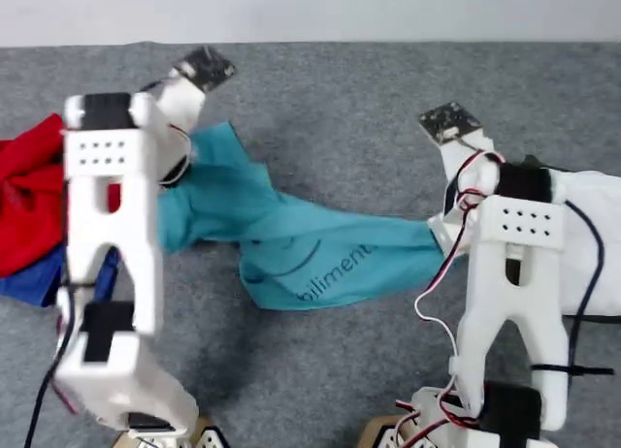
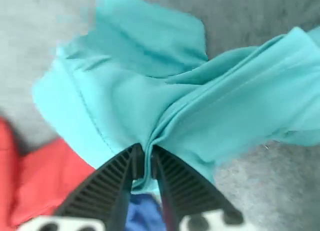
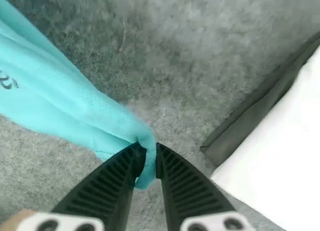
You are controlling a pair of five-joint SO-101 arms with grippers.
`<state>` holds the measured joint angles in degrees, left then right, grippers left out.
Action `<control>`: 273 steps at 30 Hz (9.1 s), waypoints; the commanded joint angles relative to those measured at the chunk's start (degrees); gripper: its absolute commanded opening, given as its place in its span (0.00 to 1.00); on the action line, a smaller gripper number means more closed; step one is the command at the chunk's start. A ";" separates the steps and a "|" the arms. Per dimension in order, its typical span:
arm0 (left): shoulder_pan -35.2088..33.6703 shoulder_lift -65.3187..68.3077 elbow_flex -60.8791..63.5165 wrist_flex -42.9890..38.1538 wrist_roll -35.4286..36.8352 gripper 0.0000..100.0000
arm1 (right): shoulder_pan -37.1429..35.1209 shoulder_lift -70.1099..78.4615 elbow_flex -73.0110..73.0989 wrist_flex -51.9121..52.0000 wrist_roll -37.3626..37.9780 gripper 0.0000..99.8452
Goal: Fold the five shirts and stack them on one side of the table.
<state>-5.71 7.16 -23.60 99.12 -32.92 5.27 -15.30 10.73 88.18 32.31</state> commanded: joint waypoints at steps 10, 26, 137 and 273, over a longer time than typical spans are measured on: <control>-4.66 -10.29 18.07 1.49 -2.99 0.01 | 0.48 -0.22 -5.54 0.75 0.62 0.01; 2.37 -10.29 36.53 1.41 -3.16 0.14 | 0.48 -0.13 -5.36 0.92 0.26 0.01; -1.93 -33.23 -46.64 -4.40 -6.42 0.00 | 7.08 -27.56 -38.86 -4.09 9.14 0.01; 2.73 -18.64 35.82 -4.13 -8.79 0.05 | 1.71 31.69 -37.10 1.45 24.09 0.17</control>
<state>-2.81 -9.80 15.60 98.24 -47.60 6.68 20.40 -23.65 89.85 56.31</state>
